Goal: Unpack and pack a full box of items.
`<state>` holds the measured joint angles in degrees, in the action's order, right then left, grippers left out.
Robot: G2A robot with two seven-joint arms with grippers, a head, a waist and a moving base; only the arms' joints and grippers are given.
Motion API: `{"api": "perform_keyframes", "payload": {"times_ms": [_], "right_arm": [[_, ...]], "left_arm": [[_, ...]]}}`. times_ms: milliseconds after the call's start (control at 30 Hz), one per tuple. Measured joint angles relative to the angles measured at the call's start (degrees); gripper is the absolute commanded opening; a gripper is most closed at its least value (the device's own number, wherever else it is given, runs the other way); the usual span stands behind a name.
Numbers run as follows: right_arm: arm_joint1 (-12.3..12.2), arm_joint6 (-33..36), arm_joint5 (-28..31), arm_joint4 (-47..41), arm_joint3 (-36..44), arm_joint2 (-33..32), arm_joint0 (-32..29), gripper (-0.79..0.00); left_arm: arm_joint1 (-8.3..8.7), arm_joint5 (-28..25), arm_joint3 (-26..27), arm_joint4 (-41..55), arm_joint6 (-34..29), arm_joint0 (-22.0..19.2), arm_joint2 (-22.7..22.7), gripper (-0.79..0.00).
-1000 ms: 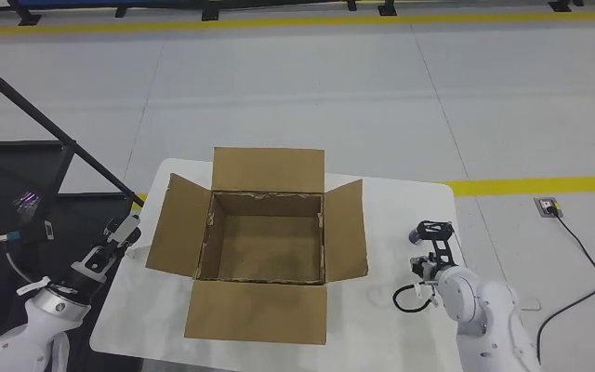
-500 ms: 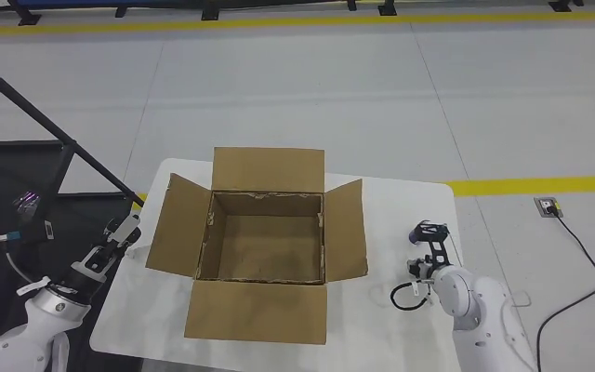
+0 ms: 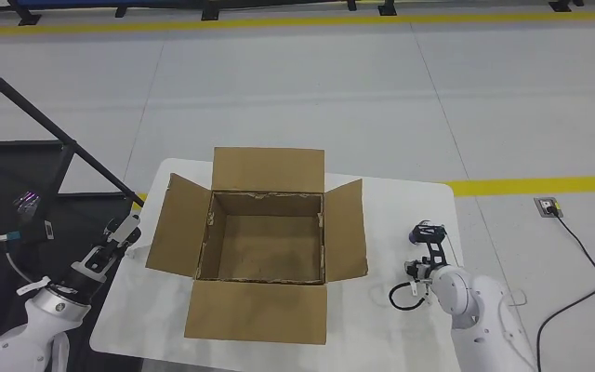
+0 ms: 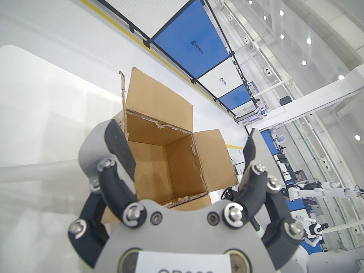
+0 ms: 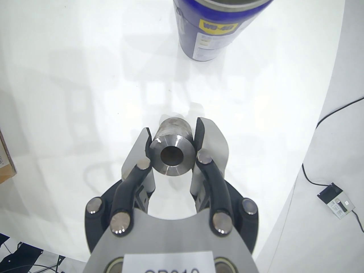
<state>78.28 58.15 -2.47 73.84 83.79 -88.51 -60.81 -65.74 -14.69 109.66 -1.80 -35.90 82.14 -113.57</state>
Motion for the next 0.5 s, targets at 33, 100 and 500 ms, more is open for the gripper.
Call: {"api": "perform_keyframes", "payload": {"times_ms": [33, 100, 500], "right_arm": [[0.0, -0.1, 0.1, -0.2, -0.2, 0.1, 0.1, -0.520], [-0.1, -0.2, 0.2, -0.5, -0.5, 0.1, 0.3, -0.496], [-0.7, -2.8, 1.6, -3.0, 6.0, -0.9, -1.4, 0.000]], "left_arm": [[0.00, 0.0, 0.0, 0.0, 0.0, 0.0, 0.0, 0.000], [0.00, 0.0, 0.0, 0.0, 0.0, 0.0, 0.0, 0.000], [0.00, 0.0, 0.0, 0.0, 0.0, 0.0, 0.0, 0.000]]}}
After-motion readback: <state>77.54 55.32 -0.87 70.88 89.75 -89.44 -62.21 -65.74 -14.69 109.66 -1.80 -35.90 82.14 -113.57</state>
